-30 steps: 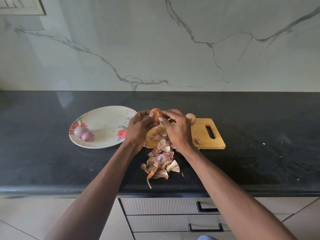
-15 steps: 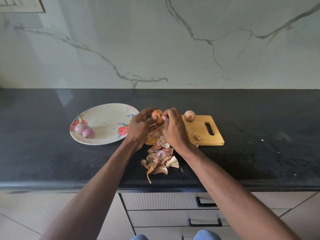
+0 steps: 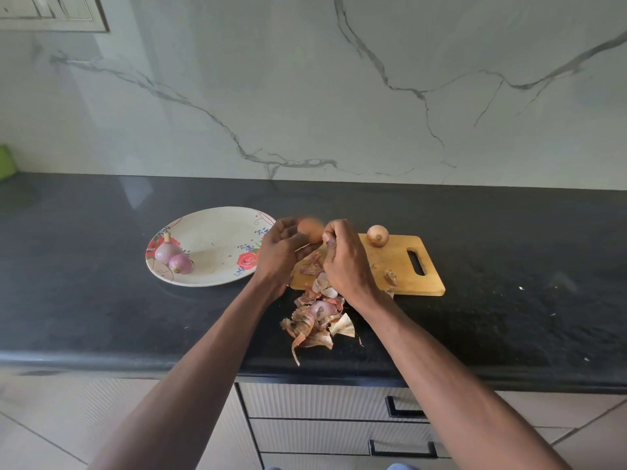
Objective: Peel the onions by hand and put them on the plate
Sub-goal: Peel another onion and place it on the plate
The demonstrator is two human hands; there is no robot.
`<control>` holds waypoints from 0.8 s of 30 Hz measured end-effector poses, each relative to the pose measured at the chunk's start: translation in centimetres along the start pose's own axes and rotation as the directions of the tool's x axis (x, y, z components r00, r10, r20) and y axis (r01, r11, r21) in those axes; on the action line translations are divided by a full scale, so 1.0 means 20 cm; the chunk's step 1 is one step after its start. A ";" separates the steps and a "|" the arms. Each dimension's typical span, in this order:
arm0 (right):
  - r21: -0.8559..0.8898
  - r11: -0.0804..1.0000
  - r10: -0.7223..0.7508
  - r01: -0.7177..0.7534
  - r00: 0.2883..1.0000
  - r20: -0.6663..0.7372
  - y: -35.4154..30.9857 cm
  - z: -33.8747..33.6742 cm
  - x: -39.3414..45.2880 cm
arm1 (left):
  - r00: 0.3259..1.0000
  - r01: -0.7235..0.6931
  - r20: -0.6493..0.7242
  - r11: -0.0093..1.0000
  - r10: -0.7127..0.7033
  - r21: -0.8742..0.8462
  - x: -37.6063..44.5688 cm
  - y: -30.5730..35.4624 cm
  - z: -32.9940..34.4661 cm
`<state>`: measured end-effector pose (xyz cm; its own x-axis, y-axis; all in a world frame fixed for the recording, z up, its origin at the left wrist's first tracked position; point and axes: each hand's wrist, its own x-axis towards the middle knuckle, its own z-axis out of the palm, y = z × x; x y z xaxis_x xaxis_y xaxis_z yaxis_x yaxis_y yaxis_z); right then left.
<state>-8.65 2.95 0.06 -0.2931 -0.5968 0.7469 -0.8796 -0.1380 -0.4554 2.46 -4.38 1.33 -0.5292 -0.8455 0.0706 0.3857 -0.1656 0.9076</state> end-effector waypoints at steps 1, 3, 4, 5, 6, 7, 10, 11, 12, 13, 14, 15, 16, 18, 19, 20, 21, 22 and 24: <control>0.008 1.000 0.009 -0.009 1.000 -0.002 0.00 0.00 0.00 | 1.000 0.006 -0.011 1.000 -0.007 -0.024 0.00 0.00 0.00; 0.023 0.999 0.030 -0.030 1.000 -0.003 0.00 -0.01 0.00 | 0.999 0.021 -0.030 0.998 -0.022 -0.063 0.01 0.01 0.00; 0.029 0.999 0.038 -0.038 0.999 -0.006 0.00 -0.01 0.00 | 0.999 0.024 -0.037 0.997 -0.026 -0.072 0.01 0.01 -0.01; 0.034 0.998 0.045 -0.045 0.999 -0.014 0.00 -0.01 0.00 | 0.999 0.023 -0.040 0.997 -0.026 -0.071 0.01 0.01 -0.01; 0.035 0.998 0.058 -0.057 0.998 -0.027 0.00 -0.01 0.00 | 0.999 0.020 -0.039 0.998 -0.023 -0.064 0.02 0.01 -0.01; 0.033 0.997 0.073 -0.071 0.996 -0.043 0.00 -0.01 0.00 | 0.999 0.014 -0.034 0.999 -0.015 -0.048 0.02 0.01 -0.01; 0.017 0.995 0.095 -0.094 0.991 -0.093 0.00 -0.01 0.00 | 0.999 -0.017 -0.039 0.998 0.020 0.067 0.02 0.01 -0.02; 0.014 0.995 0.095 -0.094 0.990 -0.104 0.00 -0.01 0.00 | 0.999 -0.024 -0.045 0.996 0.028 0.089 0.02 0.01 -0.03; 0.013 0.995 0.095 -0.094 0.989 -0.111 0.00 -0.02 0.00 | 0.999 -0.025 -0.047 0.996 0.029 0.084 0.02 0.01 -0.03; 0.013 0.996 0.095 -0.094 0.989 -0.113 0.00 -0.02 0.01 | 0.999 -0.021 -0.045 0.998 0.024 0.061 0.02 0.01 -0.03; 0.007 0.996 0.093 -0.092 0.990 -0.107 -0.01 -0.02 0.01 | 0.999 -0.015 -0.039 0.999 0.016 0.034 0.02 0.01 -0.03; -0.008 0.996 0.088 -0.090 0.992 -0.095 -0.01 -0.02 0.01 | 0.999 -0.009 -0.033 1.000 0.010 0.015 0.03 0.00 -0.04; -0.033 0.996 0.081 -0.084 0.994 -0.078 -0.01 -0.02 0.01 | 1.000 -0.004 -0.024 1.000 0.004 0.002 0.02 0.00 -0.04; -0.054 0.995 0.084 -0.087 0.995 -0.046 -0.01 -0.03 0.01 | 1.000 0.004 -0.001 0.999 -0.004 -0.033 0.02 0.01 -0.04; -0.035 0.994 0.106 -0.108 0.993 -0.050 -0.01 -0.03 0.01 | 1.000 0.009 0.012 0.998 -0.008 -0.057 0.02 0.01 -0.04; 0.002 0.991 0.137 -0.137 0.989 -0.063 -0.01 -0.04 0.01 | 1.000 0.014 0.025 0.997 -0.012 -0.079 0.01 0.02 -0.03; 0.055 0.983 0.177 -0.173 0.982 -0.070 -0.02 -0.04 0.02 | 0.999 0.020 0.040 0.995 -0.016 -0.099 0.01 0.02 -0.03; 0.112 0.970 0.221 -0.213 0.973 -0.062 -0.03 -0.05 0.02 | 0.998 0.024 0.054 0.993 -0.018 -0.113 0.01 0.03 -0.03; 0.219 0.926 0.317 -0.308 0.948 -0.007 -0.05 -0.07 0.03 | 0.997 0.032 0.077 0.991 -0.023 -0.128 0.00 0.03 -0.02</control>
<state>-8.54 3.77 1.66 -0.5592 -0.6044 0.5675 -0.6419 -0.1175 -0.7577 2.98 -4.77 1.74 -0.5941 -0.8002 0.0815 0.4618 -0.2564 0.8491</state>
